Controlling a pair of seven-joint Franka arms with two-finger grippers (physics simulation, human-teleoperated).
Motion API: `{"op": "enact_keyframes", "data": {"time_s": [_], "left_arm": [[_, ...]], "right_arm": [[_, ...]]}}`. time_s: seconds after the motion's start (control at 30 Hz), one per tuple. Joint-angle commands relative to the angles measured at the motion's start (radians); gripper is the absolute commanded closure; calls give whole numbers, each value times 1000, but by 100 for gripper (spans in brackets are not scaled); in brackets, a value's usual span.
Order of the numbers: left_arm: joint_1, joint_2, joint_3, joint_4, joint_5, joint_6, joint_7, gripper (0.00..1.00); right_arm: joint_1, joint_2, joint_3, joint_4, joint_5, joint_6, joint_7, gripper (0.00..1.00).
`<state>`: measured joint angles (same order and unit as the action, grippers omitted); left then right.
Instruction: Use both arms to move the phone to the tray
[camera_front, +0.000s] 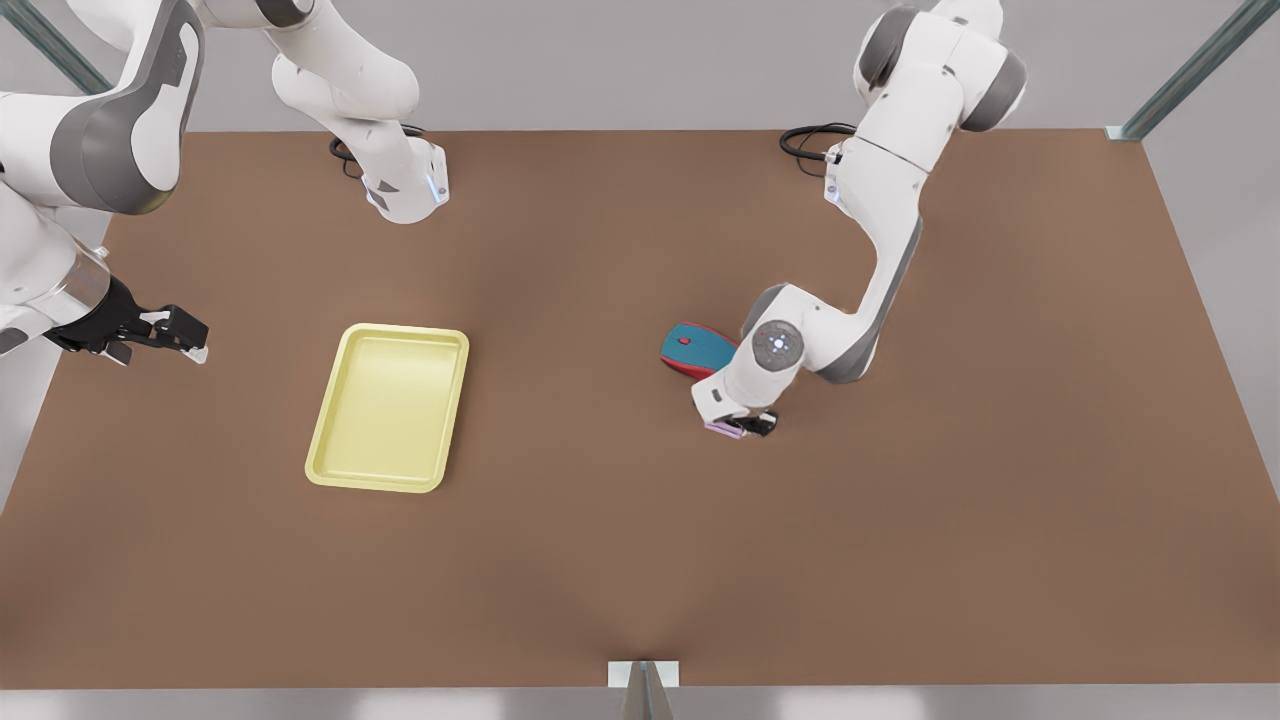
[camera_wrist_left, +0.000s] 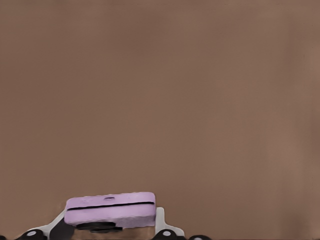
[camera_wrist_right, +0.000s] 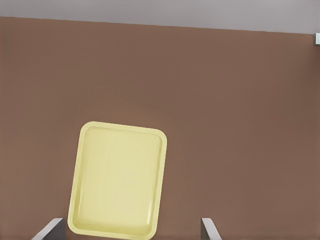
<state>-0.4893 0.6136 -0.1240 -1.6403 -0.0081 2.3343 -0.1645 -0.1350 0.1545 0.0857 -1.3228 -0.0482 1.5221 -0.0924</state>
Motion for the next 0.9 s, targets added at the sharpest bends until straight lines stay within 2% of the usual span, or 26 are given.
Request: {"op": "enact_keyframes", "data": {"time_s": [0.0, 0.1, 0.2, 0.3, 0.4, 0.43, 0.47, 0.67, 0.73, 0.8, 0.87], "left_arm": [[-66, 101, 0, 191, -41, -210, -747, 18], [-127, 184, 1, 364, -42, -259, -834, 18], [-175, 210, 0, 404, -44, -270, -874, 19], [-271, 322, 1, 540, -41, -257, -958, 19], [-281, 339, 3, 548, -39, -234, -968, 19], [-281, 345, 4, 548, -38, -228, -971, 3], [-279, 344, 7, 548, -38, -233, -972, 0], [-275, 292, 49, 548, -30, -303, -957, 0], [-242, 195, 168, 531, -45, -407, -795, 0], [-49, 114, 175, 531, -81, -593, -405, 0], [72, 46, 185, 531, -76, -710, -195, 0]], "right_arm": [[0, -1, 0, 0, 1, 0, -1, 0], [0, -1, 0, 0, 1, 0, -1, 0], [0, -1, 0, 0, 1, 0, -1, 0], [0, -1, 0, 0, 1, 0, -1, 0], [0, -1, 0, 0, 1, 0, -1, 0], [0, -1, -1, 0, 1, 0, -1, 0], [0, -1, 0, 0, 1, 0, -1, 0], [0, -1, -1, 0, 1, 0, -1, 0], [6, -4, 12, 0, 22, -13, -1, 0], [14, -4, 39, 0, 13, -42, 2, 0], [46, -4, 48, 33, 8, -96, 3, 0]]}}
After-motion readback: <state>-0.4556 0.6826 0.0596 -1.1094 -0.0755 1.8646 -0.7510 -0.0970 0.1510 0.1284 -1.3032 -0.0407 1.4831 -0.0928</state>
